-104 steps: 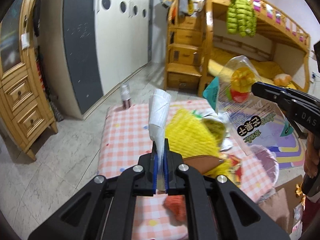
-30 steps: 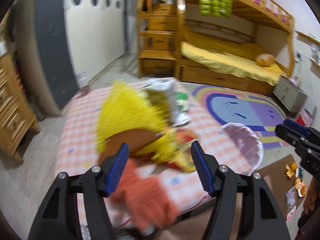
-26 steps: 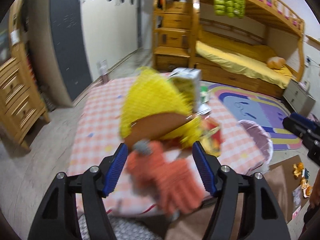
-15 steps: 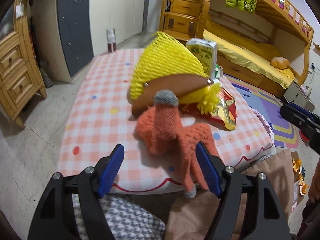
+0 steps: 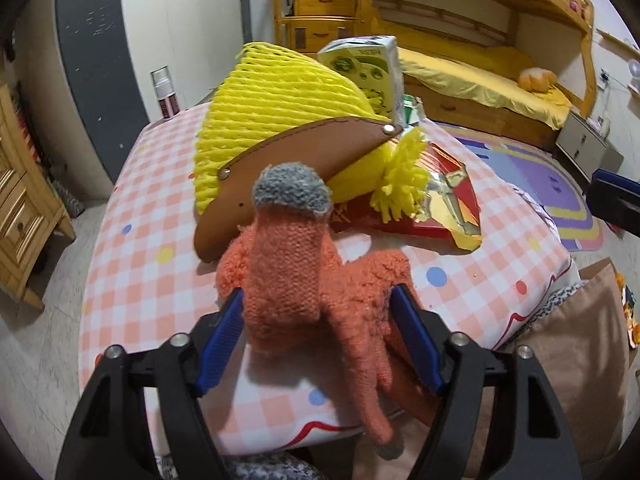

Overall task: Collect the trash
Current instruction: 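Return to the table and grasp the orange knitted glove with the left tool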

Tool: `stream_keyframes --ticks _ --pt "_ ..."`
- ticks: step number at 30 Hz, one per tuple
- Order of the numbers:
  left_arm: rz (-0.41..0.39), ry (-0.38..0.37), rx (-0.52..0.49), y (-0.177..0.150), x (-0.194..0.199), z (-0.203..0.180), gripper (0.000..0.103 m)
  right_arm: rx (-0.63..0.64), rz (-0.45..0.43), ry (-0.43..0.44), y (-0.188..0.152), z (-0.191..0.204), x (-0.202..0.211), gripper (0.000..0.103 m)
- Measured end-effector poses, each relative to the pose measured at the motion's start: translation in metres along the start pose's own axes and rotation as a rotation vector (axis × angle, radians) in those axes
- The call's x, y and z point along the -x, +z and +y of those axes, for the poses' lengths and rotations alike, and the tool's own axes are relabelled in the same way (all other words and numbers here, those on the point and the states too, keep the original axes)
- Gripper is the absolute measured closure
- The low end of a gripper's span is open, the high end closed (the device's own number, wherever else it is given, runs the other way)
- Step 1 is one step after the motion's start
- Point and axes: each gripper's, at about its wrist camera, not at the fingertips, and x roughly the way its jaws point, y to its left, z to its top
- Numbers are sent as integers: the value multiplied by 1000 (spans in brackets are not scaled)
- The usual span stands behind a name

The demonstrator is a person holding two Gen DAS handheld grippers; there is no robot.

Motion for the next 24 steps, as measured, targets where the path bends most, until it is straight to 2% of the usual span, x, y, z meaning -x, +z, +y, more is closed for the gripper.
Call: stream_keyframes --ticks 1,2,3,4,5,10,13,18,20,24 --pt "2 9 -9 0 0 -1 51 -3 2 2 -1 -1 0 43" --pt "6 -5 -16 -1 2 -2 68 -5 3 4 -1 -1 0 43" --pt "17 -37 -10 0 2 -1 79 -6 3 5 -2 -1 1 43" --pt "28 -66 5 -1 4 0 86 -7 2 7 -2 -1 2 43" --pt "28 -71 13 -3 6 1 89 -6 2 7 -3 0 3 43" --pt "-32 -122 43 -6 47 8 90 8 -7 2 -3 2 9 43" --pt "-90 -125 58 -3 78 16 90 10 -14 7 -2 5 11 38" --pt "-147 -42 113 1 102 40 90 47 -16 28 0 16 8 37" --pt "-142 4 133 2 99 49 90 63 -13 38 3 22 5 37" --pt "-111 33 178 -2 86 63 90 97 -15 50 10 33 -4 37"
